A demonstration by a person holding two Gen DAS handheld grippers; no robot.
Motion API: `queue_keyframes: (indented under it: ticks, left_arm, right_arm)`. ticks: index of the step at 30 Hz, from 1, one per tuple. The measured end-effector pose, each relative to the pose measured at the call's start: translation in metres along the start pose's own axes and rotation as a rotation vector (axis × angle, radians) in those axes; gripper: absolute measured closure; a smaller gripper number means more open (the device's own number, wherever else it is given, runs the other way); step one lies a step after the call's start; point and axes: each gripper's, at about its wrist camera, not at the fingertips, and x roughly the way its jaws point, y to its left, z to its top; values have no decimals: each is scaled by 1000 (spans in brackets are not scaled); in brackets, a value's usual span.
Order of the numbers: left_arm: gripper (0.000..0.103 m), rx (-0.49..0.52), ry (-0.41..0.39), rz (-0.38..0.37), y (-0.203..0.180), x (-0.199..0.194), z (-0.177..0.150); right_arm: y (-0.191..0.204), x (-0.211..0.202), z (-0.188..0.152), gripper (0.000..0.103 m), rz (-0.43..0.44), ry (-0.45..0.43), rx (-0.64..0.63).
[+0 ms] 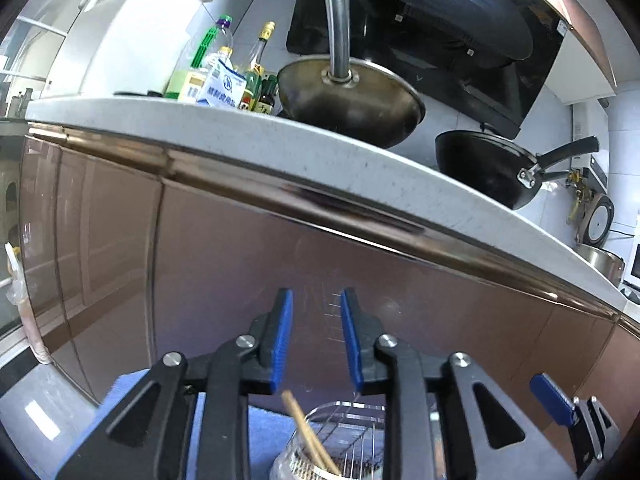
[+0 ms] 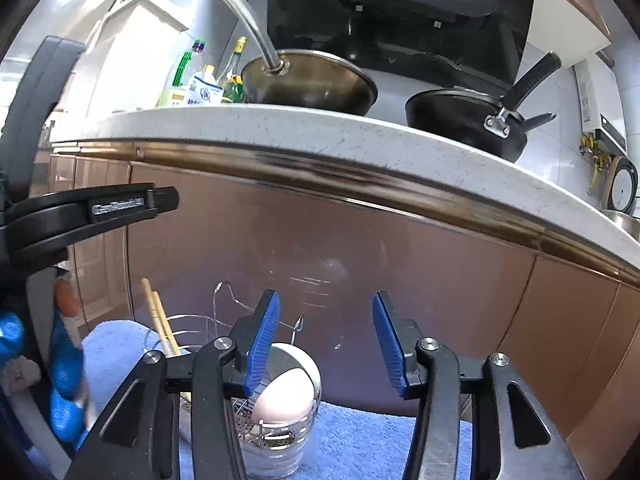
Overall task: Organize utensils
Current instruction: 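Carry chopstick and spoon over the holder and release them inside, then withdraw both open tools back over the towel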
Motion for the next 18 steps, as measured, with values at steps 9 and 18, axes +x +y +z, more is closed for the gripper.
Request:
queue_keyframes:
  ticks: [9,18]
  left_arm:
    - [68,113,107,39,-1,-66,14]
    - [68,152,236,75,14,-134,10]
  right_arm:
    - [-9,-55,12,51,39,57,56]
    - [-17,-110,8,51,89,163,91]
